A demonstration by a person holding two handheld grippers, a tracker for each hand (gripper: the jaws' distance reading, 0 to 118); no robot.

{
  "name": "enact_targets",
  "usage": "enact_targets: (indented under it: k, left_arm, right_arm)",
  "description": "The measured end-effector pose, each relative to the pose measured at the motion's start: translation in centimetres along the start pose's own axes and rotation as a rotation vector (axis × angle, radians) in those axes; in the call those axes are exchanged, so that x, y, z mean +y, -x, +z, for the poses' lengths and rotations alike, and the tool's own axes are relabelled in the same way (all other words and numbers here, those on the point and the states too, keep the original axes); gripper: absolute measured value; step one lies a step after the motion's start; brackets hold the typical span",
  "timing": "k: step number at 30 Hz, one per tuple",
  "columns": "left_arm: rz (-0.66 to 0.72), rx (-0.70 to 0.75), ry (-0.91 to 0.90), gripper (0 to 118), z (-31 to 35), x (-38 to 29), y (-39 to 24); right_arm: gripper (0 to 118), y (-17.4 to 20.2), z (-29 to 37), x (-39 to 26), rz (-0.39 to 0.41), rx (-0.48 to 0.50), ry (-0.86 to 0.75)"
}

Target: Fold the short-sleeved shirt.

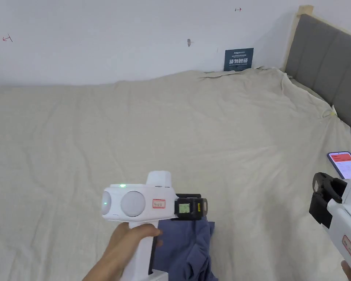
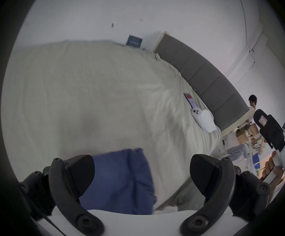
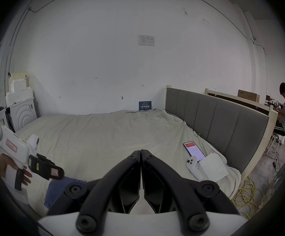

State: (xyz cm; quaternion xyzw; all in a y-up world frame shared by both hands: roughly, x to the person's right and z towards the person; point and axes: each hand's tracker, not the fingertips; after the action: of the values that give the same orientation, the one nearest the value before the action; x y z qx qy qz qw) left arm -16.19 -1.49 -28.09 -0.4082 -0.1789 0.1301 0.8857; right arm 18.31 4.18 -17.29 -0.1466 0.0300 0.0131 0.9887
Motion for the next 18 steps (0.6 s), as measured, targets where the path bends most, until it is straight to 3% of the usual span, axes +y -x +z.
enact_targets:
  k: [5,8,9,10,12,18]
  left_arm:
    - [-0.079,0.182,-0.096,109,2.1,-1.3,2.5]
    - [-0.106,0.227,-0.127,64,2.3,-2.8,3.5]
    - [-0.134,0.260,-0.136,37,2.2,-3.4,3.6]
    - [-0.156,0.277,-0.145,18,2.0,-4.0,3.6]
    - [-0.182,0.284,-0.149,0,1.3,-5.2,3.8]
    - [-0.256,0.272,-0.082,0,-2.1,-8.1,2.5]
  right_arm:
    - [1,0.5,0.0,0.3,0.005,0.014,-0.004]
    - [1,0.7,-0.1,0.3,0.004,0.019,-0.005]
    - [1,0.8,-0.1,0.3,0.003,0.019,-0.004]
    - [1,0.9,-0.1,0.3,0.003,0.020,-0.003]
    - [1,0.9,-0.2,0.2,0.000,0.022,-0.001]
    - [1,0.6,-0.2,-0.3,-0.005,0.019,0.014]
